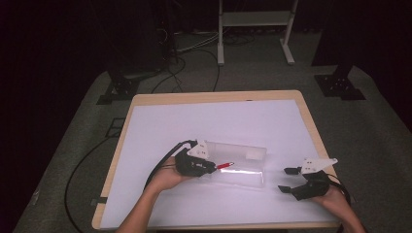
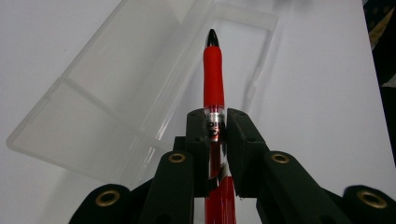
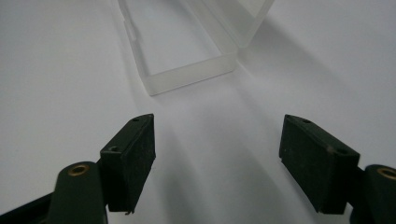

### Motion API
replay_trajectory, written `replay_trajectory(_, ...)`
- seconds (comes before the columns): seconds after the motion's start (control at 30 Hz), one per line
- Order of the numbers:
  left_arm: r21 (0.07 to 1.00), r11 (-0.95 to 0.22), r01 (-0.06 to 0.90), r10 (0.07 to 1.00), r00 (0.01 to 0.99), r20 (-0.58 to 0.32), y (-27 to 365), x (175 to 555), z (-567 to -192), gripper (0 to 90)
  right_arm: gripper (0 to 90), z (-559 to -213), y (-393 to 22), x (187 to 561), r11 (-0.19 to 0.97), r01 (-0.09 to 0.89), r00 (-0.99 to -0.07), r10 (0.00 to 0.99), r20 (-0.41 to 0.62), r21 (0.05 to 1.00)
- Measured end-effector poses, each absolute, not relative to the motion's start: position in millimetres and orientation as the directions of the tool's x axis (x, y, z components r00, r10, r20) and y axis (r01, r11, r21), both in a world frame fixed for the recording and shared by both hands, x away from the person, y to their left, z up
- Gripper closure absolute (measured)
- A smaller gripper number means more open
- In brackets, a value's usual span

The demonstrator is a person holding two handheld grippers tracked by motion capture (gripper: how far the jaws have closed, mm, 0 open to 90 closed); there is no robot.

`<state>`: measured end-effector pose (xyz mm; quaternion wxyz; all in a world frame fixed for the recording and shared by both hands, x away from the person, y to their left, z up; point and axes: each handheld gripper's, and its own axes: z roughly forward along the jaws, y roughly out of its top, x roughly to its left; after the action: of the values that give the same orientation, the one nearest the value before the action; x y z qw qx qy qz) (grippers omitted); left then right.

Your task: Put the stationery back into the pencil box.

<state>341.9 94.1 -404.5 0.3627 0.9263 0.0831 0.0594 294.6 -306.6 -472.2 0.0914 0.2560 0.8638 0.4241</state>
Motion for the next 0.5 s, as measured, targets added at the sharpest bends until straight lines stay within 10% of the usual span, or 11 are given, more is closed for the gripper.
replay_trajectory(0.5,0.687,-0.72,0.095,0.182,0.982,0.054,79,349,-402,79.4,25.4,-471,-308,294,0.508,0.369,-0.849,0.524,0.061,0.778)
